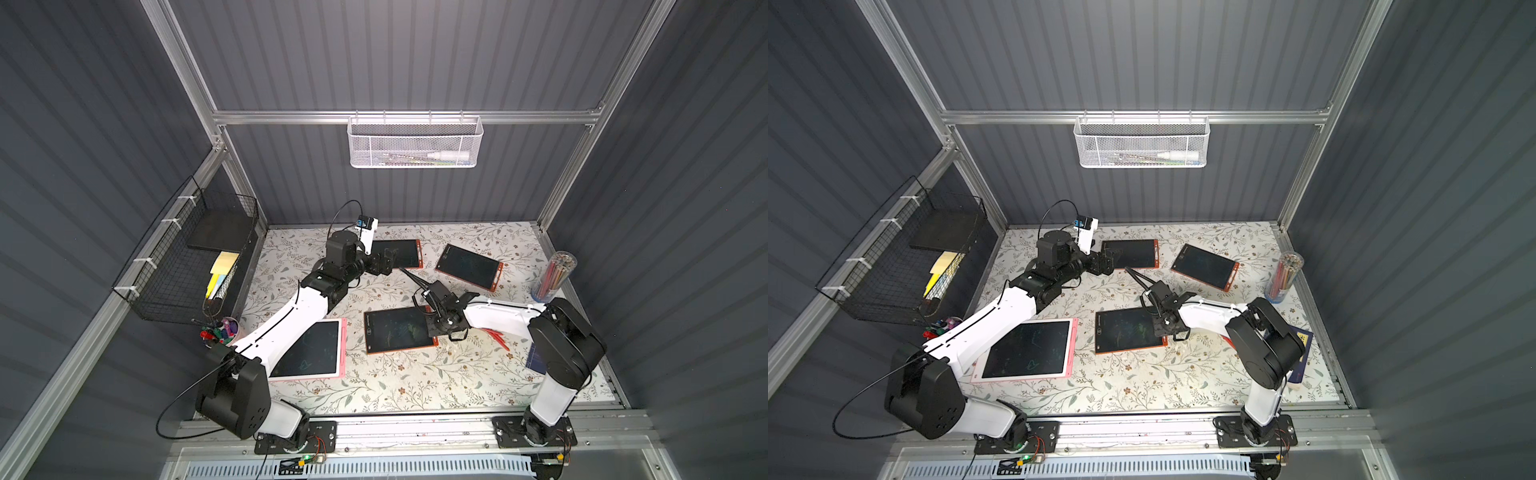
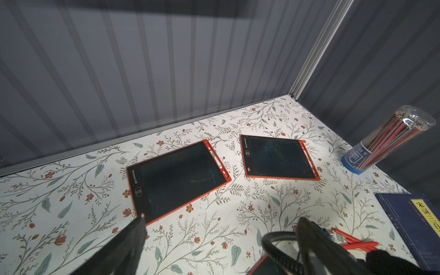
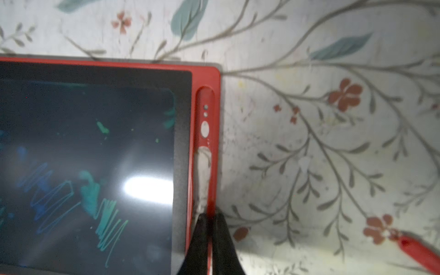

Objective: Place the stylus back onto the writing tablet
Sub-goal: Move the writing tablet to the center of the board.

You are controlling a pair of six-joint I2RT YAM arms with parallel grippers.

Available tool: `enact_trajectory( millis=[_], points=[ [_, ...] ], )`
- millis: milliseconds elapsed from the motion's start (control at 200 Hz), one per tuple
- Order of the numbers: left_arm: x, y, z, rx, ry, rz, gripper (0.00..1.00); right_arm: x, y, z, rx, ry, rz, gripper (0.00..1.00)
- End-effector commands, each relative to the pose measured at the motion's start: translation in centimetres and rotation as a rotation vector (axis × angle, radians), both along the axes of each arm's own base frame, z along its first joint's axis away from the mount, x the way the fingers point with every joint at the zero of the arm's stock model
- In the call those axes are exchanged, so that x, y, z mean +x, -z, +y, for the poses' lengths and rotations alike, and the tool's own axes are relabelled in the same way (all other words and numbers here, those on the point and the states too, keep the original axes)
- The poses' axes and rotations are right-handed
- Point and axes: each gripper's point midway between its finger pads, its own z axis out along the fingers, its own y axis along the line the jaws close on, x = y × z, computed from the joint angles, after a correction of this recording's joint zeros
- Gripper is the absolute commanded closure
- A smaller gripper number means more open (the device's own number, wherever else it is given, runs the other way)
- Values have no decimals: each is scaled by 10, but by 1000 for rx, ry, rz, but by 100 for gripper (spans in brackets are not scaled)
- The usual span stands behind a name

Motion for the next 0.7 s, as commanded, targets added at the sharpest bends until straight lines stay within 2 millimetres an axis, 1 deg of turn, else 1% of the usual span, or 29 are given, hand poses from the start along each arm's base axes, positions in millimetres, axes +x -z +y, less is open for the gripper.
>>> enact_trajectory(
  millis=[0, 65, 130, 220, 275, 415, 500, 610, 645, 695],
  points=[
    [1, -18, 3, -15, -6, -33, 1, -28, 9, -19, -39, 44, 101, 85],
    [1, -15, 2, -4, -1, -33, 1, -24, -2, -19, -38, 30, 66, 77],
    [2, -14, 3, -1, -4, -30, 1, -20, -14, -22, -49, 13, 40, 73],
    [1, -15, 3, -15, -4, -33, 1, -19, -27, -35, -71, 14, 22, 68],
    [0, -15, 2, -20, 0, -36, 1, -18, -31, -47, -78, 32, 18, 66],
    [-2, -14, 2, -26, 3, -37, 1, -15, -36, -83, -138, 83, 21, 65],
    [-4, -15, 2, -33, 10, -39, 1, -9, -37, -98, -162, 126, 17, 60],
    [-7, -16, 1, -40, 19, -38, 1, -1, -34, -106, -138, 171, 41, 55],
    [-8, -16, 1, -41, 21, -37, 1, 1, -32, -107, -132, 176, 44, 51],
    [-9, -16, 1, -42, 24, -37, 1, 4, -30, -108, -126, 183, 54, 51]
  ],
)
